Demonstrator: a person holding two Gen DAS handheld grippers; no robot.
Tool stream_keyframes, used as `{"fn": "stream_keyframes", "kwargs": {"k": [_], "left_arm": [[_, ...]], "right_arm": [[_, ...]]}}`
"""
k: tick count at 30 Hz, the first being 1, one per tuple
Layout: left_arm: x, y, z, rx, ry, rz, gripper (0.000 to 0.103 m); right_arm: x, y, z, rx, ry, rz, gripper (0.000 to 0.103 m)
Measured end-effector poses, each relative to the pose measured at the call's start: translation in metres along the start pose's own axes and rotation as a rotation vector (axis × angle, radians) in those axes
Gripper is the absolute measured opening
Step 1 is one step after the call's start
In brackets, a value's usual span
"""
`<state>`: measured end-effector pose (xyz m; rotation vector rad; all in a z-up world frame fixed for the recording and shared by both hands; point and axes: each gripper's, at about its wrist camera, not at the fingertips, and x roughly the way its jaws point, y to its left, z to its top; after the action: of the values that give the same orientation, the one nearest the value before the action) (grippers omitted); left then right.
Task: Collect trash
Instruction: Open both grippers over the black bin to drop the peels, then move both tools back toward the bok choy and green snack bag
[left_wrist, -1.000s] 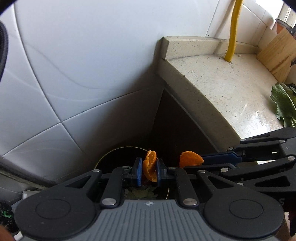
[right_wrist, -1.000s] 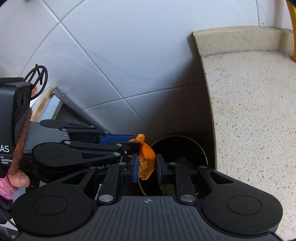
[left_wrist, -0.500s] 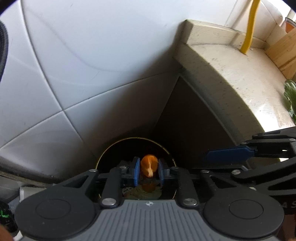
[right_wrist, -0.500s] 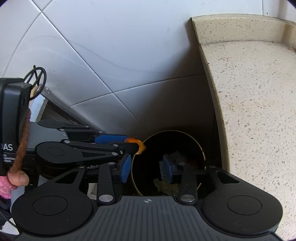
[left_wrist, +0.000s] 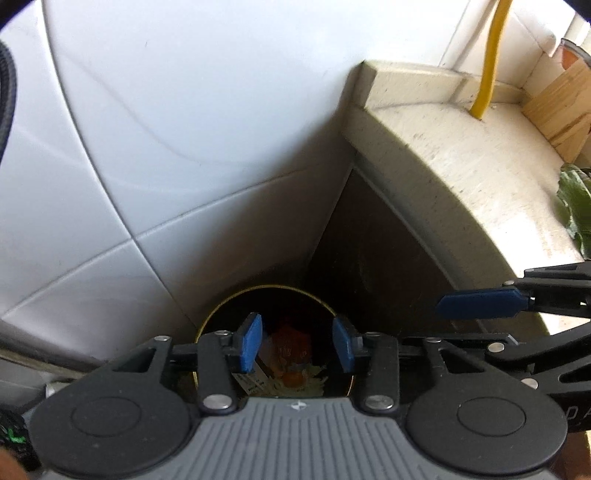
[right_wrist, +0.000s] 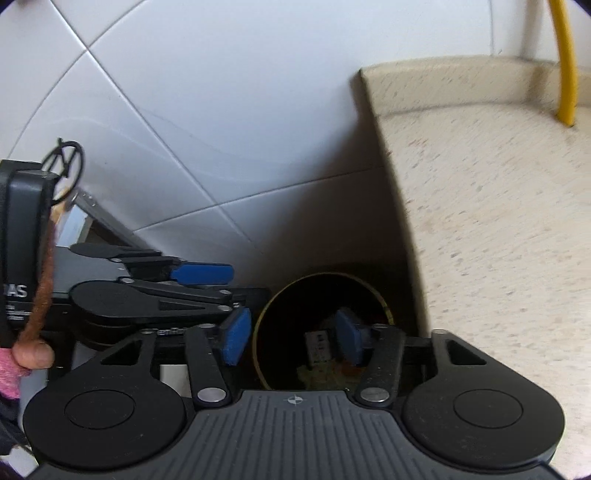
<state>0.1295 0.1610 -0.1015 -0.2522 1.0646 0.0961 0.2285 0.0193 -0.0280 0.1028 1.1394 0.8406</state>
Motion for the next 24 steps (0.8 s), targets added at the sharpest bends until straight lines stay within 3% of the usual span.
{"fn": "stream_keyframes", "kwargs": {"k": [8, 13, 22, 24], "left_arm": [[-0.03, -0.023, 0.014, 0.076, -0.059, -0.022, 0.044], [-0.041, -0.051, 0.031, 0.157, -0.101, -0.051, 0.05], [-0.033, -0.134, 0.051, 0.342, -0.109, -0.165, 0.053], [-0.031, -0.156, 0.054, 0.39, -0.111, -0.189, 0.057]], "right_arm": [[-0.047, -0.007, 0.002, 0.01, -0.112, -0.023, 0.077], [-0.079, -0.032, -0.002, 0.065, -0.184, -0.058, 0.083], [-0.139, -0.083, -0.035, 0.203, -0.285, -0.164, 0.087], [-0.153, -0.099, -0.043, 0.235, -0.301, -0.195, 0.089]]}}
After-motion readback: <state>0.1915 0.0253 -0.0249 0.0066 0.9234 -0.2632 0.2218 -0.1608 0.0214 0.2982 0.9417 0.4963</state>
